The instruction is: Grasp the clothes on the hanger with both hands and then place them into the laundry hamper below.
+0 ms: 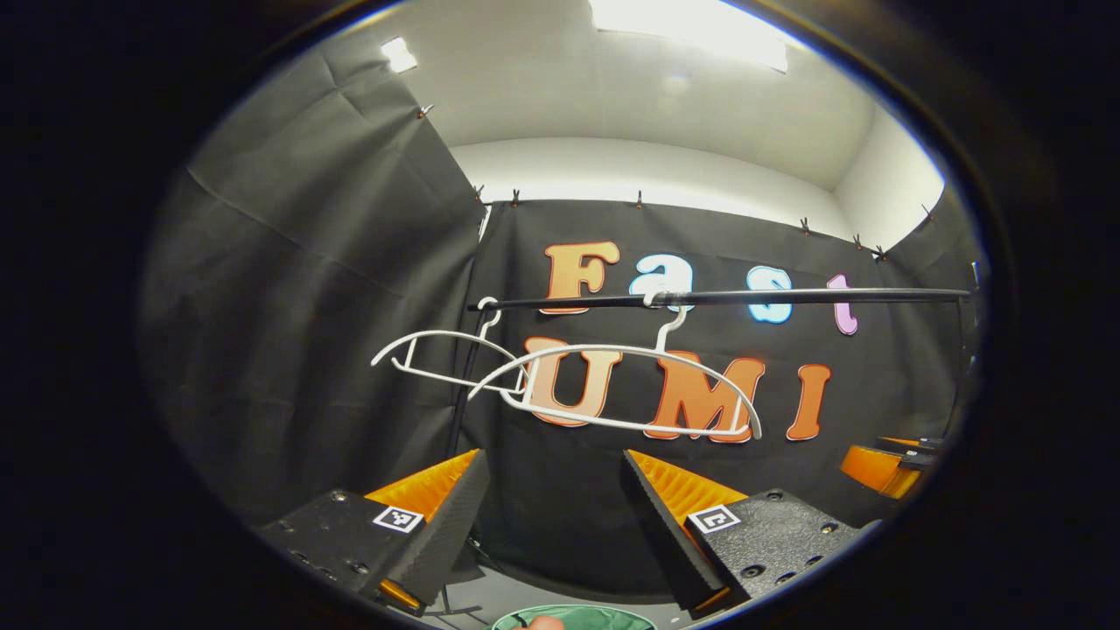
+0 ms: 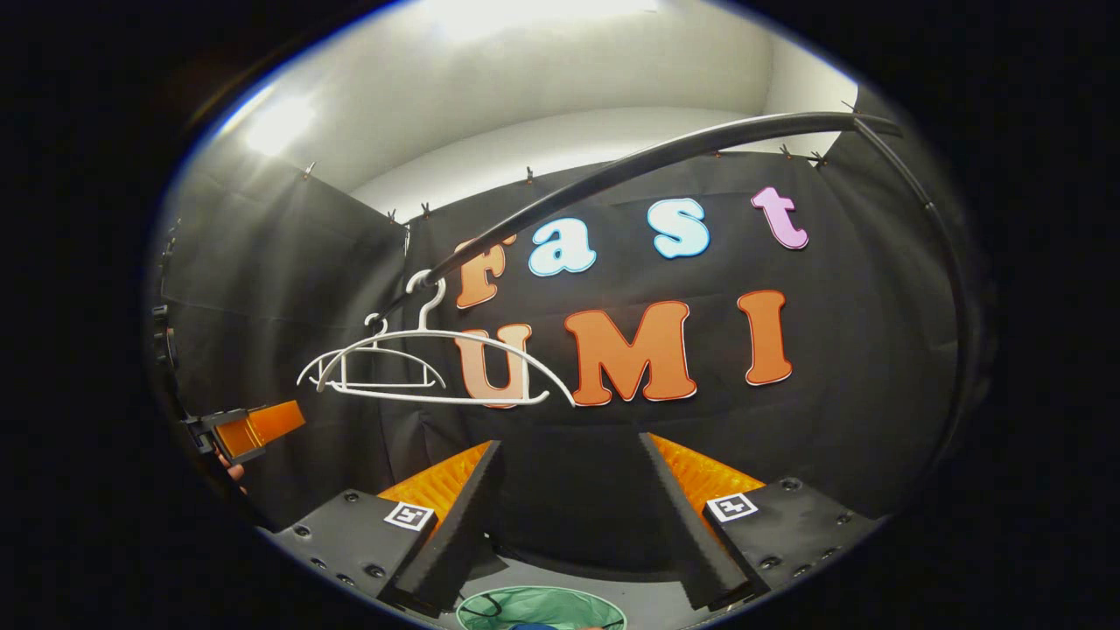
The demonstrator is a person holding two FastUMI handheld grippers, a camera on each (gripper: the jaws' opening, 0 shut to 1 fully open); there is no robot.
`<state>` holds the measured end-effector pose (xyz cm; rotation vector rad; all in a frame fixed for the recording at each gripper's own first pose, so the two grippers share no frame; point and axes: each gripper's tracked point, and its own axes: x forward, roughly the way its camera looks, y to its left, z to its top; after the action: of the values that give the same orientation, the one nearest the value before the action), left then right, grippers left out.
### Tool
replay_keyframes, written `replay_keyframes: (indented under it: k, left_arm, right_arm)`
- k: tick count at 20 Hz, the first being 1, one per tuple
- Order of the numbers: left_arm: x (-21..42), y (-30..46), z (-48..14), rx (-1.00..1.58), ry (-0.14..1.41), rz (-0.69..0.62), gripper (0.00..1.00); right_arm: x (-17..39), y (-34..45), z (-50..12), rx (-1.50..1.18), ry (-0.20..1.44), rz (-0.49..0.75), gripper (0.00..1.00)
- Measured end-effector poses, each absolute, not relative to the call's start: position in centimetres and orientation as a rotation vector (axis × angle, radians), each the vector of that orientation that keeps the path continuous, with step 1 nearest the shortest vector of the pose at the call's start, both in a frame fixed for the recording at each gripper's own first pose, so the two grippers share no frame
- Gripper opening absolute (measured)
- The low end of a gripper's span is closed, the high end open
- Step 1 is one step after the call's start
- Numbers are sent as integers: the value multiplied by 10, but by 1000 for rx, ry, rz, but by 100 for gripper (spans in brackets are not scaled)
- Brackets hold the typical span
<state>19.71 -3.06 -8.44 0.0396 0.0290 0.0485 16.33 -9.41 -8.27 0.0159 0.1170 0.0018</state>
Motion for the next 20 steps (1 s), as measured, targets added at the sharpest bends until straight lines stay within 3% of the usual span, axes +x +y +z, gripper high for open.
replay_keyframes:
  k: [2, 4, 7, 9, 13, 20]
  left_arm:
    - [196, -29, -85, 36, 33, 51, 92]
    - [197, -28, -87, 37, 41, 51, 92]
    - [196, -29, -87, 32, 41, 47, 98]
    - [195, -32, -91, 19, 52, 41, 92]
    - [195, -34, -92, 10, 55, 31, 98]
    - [194, -29, -93, 21, 57, 42, 95]
  right_arm:
    - [164, -95, -85, 20, 124, -2, 89]
    - [164, -96, -85, 24, 128, -6, 98]
    - [162, -95, -88, 33, 135, -9, 98]
    - [162, -90, -93, 50, 149, -2, 98]
    - [162, -85, -96, 57, 154, 4, 98]
    - [163, -84, -98, 47, 157, 3, 98]
